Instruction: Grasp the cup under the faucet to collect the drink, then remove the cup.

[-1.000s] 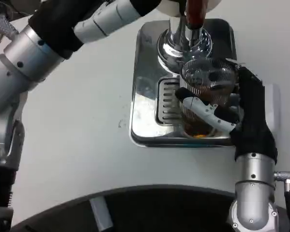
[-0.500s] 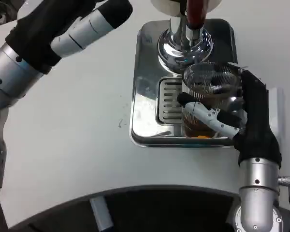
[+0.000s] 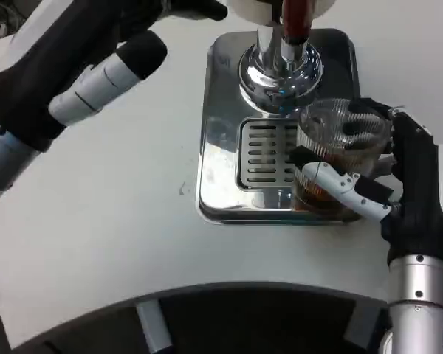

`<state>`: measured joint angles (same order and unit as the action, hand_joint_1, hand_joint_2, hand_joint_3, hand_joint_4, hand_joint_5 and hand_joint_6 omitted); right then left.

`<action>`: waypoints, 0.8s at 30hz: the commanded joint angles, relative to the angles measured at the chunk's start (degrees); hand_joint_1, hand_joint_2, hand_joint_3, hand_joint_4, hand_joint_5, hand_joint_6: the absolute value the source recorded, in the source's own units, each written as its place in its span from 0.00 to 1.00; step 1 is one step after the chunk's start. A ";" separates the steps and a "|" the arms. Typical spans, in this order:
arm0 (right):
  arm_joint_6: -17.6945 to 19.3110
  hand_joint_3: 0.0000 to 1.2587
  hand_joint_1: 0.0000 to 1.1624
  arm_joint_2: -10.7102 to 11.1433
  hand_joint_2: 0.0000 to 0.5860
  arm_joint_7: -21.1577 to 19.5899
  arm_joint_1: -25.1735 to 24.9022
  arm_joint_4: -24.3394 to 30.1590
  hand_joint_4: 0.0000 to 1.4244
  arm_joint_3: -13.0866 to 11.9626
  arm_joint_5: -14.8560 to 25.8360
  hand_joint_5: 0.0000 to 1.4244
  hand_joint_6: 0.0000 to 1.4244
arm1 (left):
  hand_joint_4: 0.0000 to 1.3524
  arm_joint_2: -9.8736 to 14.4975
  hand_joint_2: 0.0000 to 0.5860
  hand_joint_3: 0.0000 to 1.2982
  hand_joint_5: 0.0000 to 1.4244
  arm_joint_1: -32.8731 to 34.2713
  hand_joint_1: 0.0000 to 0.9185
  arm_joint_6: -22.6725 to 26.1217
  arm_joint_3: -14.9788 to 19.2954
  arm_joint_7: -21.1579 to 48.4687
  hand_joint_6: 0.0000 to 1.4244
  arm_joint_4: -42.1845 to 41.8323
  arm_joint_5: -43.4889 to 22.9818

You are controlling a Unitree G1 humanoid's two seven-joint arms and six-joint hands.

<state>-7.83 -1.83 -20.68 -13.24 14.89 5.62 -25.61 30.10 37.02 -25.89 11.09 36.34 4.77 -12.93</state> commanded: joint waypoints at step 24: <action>-0.28 0.62 0.84 -2.50 0.20 3.26 6.76 12.68 0.65 2.44 -1.69 0.78 0.82 | 0.15 3.32 0.18 0.14 0.22 -20.48 0.00 2.59 3.70 -3.07 0.19 -9.55 3.94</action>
<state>-8.96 -3.55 -17.57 -7.44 25.29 7.20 -27.11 32.20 18.91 -23.23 14.57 34.08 -3.31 -10.67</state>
